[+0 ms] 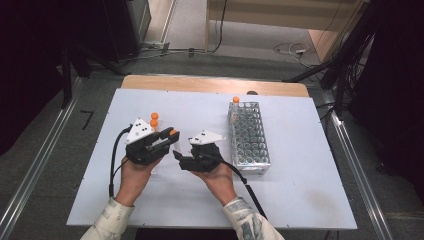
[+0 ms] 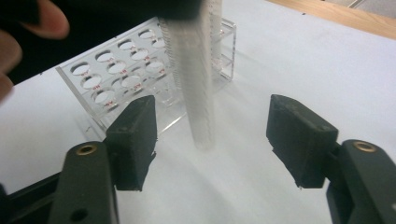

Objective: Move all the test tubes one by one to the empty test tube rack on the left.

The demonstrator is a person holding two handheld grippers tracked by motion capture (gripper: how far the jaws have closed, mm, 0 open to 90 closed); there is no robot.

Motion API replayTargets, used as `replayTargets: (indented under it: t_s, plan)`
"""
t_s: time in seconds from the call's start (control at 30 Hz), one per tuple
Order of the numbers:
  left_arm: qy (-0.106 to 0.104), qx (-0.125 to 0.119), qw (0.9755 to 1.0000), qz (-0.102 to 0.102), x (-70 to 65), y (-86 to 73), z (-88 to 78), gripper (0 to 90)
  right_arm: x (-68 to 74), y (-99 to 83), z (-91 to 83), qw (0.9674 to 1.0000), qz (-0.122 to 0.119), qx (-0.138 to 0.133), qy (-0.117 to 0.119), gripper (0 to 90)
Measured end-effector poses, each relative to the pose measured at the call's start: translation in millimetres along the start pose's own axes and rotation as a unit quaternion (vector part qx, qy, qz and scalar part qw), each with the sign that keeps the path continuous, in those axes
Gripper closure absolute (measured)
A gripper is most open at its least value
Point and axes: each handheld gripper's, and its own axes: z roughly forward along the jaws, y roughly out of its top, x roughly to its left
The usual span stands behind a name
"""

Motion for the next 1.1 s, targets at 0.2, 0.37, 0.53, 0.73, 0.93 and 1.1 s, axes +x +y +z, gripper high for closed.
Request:
replayTargets:
  t_s: [0.2,0.37,0.53,0.73,0.93,1.1]
  plan:
    - [0.011,-0.014,0.9995,-0.025,15.9,7.5,-16.2,70.3,-5.8,-0.6,-1.2,0.9999,0.006,0.000,-0.014,26.2]
    - [0.024,-0.029,0.9987,-0.034,24.9,12.1,-28.5,70.3,-6.7,-1.7,-0.3,0.9999,0.010,0.003,-0.014,25.5]
    - [0.042,-0.028,0.9983,-0.028,30.0,17.0,-39.1,70.3,-5.9,-1.9,-0.7,0.9999,0.010,0.001,-0.013,25.4]
    - [0.071,-0.022,0.9972,-0.009,33.7,19.1,-45.7,70.3,-6.0,-0.7,-4.3,0.9999,0.011,-0.003,-0.013,25.8]
    - [0.085,-0.002,0.9964,-0.006,36.6,12.4,-37.4,70.2,-5.9,-0.8,-5.0,0.9998,0.014,-0.005,-0.012,26.4]
    - [0.078,0.016,0.9967,-0.016,43.3,3.4,-29.3,70.2,-6.0,-0.6,-5.4,0.9998,0.015,-0.007,-0.011,27.0]
